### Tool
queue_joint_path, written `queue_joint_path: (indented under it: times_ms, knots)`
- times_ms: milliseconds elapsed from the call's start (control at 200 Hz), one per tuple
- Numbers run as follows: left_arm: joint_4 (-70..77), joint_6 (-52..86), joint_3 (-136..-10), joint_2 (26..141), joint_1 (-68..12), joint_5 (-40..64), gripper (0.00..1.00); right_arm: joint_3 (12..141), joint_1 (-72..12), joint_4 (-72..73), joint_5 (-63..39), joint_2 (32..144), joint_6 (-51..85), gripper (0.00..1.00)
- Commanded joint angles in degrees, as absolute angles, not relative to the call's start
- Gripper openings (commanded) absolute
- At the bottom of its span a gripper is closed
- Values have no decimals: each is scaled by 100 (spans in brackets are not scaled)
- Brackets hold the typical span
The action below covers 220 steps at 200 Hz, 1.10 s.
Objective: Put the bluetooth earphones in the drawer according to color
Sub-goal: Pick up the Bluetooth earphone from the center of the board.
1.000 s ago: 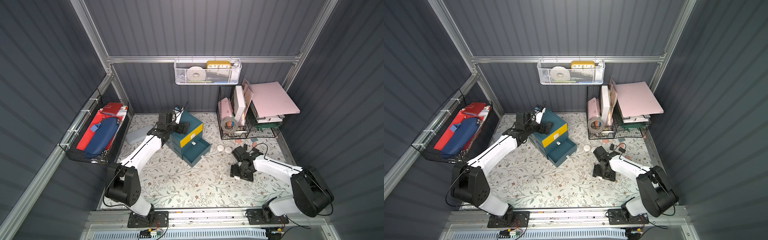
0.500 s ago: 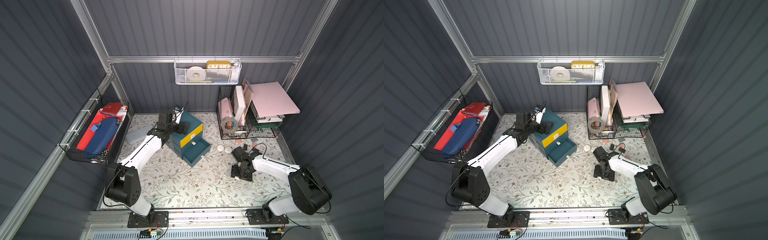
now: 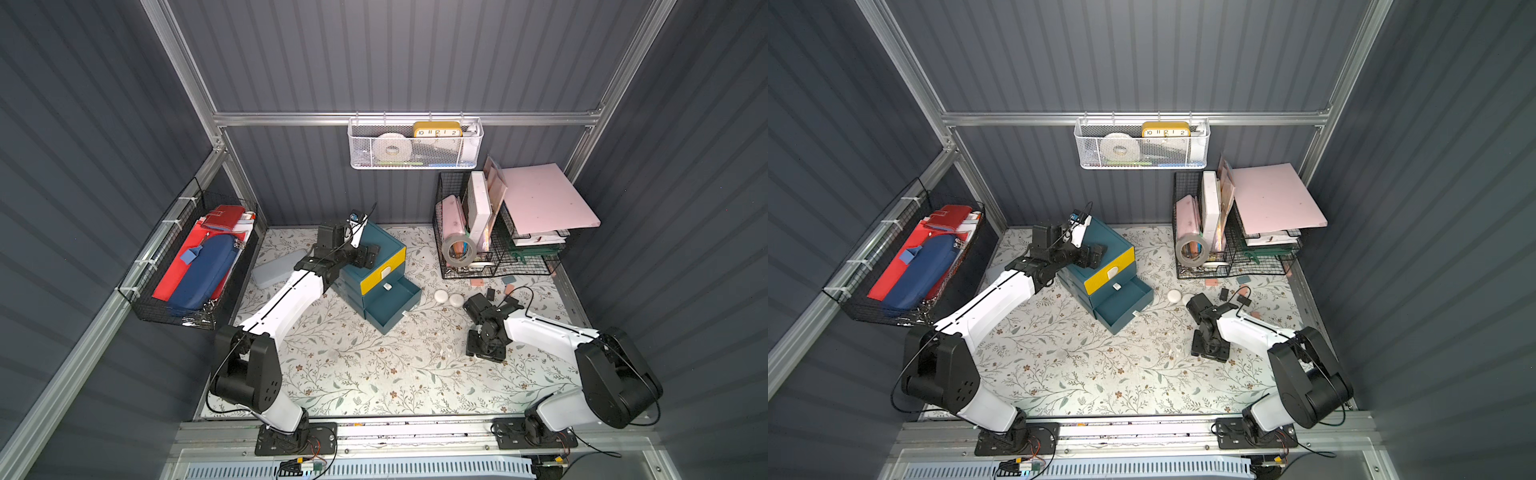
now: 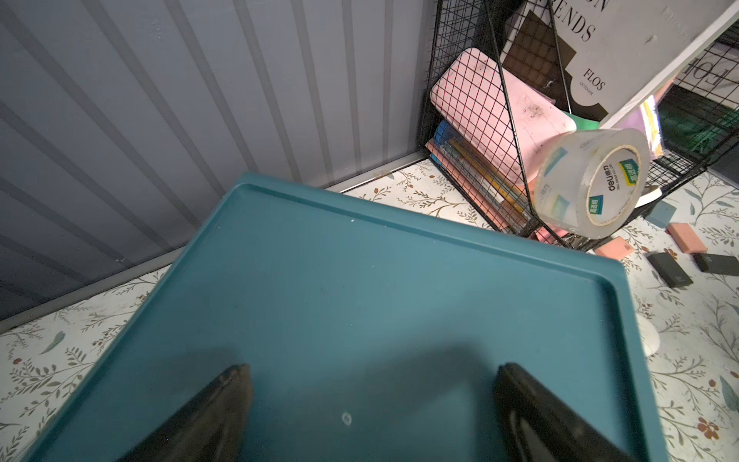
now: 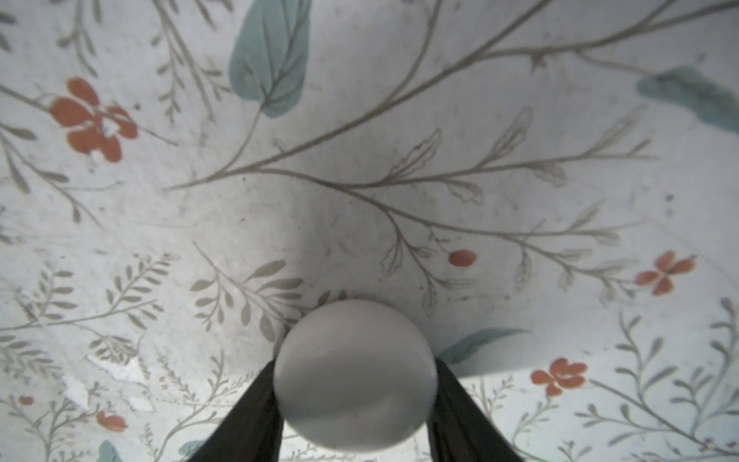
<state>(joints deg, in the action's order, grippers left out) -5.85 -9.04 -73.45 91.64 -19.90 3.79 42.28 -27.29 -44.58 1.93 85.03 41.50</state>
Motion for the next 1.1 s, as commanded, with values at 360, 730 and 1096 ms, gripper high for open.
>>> queue_joint_path:
  times_ms: [360,730,1096]
  knots:
    - [-1723,-1063,-7160,9501,-2081,308,100,4249,-2740,-3815,117,8262,3922,0]
    - [-1723,-1068,-7156,9493,-2086,309,100,4900,-2809,-2258,-167,7042,3152,0]
    - [-1740,-1063,-7165,9448,-2092,304,99,6195,-3158,-1259,-973,8767,3199,0]
